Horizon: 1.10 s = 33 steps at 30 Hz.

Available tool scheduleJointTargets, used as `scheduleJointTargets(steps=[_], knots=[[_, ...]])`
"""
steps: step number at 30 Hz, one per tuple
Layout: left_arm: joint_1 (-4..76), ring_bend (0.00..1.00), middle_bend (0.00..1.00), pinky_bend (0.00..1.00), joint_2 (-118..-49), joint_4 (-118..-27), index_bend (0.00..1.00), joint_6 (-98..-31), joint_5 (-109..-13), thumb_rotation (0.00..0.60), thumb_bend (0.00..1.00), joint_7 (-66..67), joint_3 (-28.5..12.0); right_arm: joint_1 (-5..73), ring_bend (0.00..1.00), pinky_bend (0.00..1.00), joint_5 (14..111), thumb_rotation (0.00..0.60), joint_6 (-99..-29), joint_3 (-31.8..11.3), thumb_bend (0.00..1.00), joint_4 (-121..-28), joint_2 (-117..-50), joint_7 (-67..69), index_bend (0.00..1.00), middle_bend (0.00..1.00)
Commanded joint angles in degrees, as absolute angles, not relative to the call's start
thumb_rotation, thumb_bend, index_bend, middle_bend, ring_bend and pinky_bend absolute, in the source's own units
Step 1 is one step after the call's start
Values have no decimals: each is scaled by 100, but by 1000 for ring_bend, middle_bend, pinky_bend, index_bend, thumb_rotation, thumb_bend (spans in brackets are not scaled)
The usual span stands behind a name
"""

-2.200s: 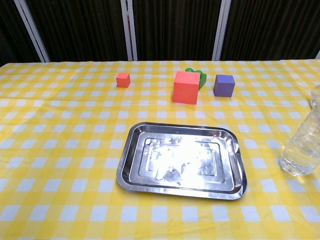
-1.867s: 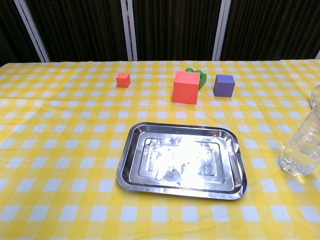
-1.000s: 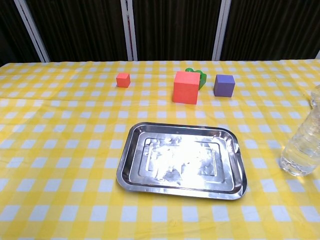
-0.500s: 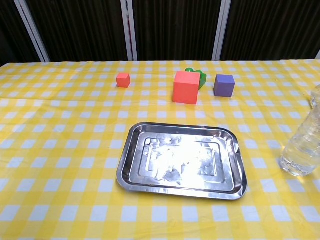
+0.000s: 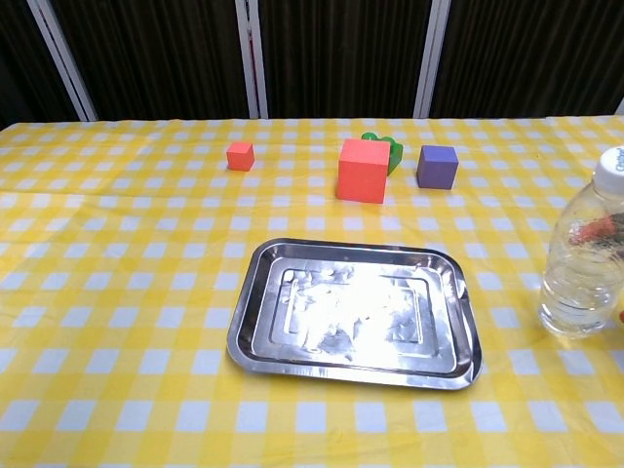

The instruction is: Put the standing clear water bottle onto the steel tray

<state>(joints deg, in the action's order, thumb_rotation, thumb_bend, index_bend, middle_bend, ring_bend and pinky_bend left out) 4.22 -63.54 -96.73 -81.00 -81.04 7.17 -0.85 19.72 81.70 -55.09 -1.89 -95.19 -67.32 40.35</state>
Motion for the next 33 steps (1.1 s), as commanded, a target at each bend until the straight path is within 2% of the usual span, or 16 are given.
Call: scheduleJointTargets(steps=[1, 2, 4, 6, 7, 10, 18, 26, 33], knots=[[421, 0, 0, 0, -6357, -9675, 42, -8100, -8095, 600, 151, 725, -86, 1978, 53, 0, 7845, 600, -5601, -375, 170, -9538, -6941, 3856, 400, 266], [421, 0, 0, 0, -6356, -9677, 42, -8094, -8089, 600, 150, 726, -86, 1958, 90, 0, 7748, 600, -5664, -429, 170, -9535, -6998, 3817, 449, 315], [423, 0, 0, 0, -6355, -9681, 42, -8089, -8090, 600, 150, 727, -83, 1883, 224, 0, 7516, 600, -5917, -590, 185, -9512, -7182, 3718, 614, 475], [429, 0, 0, 0, -6361, -9674, 42, -8078, -8094, 600, 151, 739, -79, 1742, 305, 0, 7200, 600, -6271, -798, 239, -9496, -7410, 3699, 737, 571], [430, 0, 0, 0, -6366, -9675, 42, -8075, -8092, 600, 150, 749, -78, 1708, 332, 0, 7160, 600, -6346, -833, 286, -9490, -7464, 3708, 788, 602], [433, 0, 0, 0, -6374, -9679, 42, -8071, -8090, 600, 150, 762, -77, 1658, 360, 0, 7133, 600, -6408, -871, 367, -9496, -7503, 3753, 857, 633], [440, 0, 0, 0, -6397, -9693, 42, -8072, -8087, 600, 151, 817, -77, 1599, 362, 0, 7413, 600, -6552, -963, 393, -10074, -7167, 3812, 863, 634], [423, 0, 0, 0, -6360, -9712, 42, -8122, -8112, 600, 151, 751, -86, 1761, 370, 0, 7116, 600, -6454, -1035, 416, -11190, -6822, 2664, 863, 636], [418, 0, 0, 0, -6321, -9715, 42, -8122, -8139, 600, 151, 680, -74, 1970, 372, 0, 6559, 600, -6379, -1039, 416, -11716, -7056, 1712, 863, 636]])
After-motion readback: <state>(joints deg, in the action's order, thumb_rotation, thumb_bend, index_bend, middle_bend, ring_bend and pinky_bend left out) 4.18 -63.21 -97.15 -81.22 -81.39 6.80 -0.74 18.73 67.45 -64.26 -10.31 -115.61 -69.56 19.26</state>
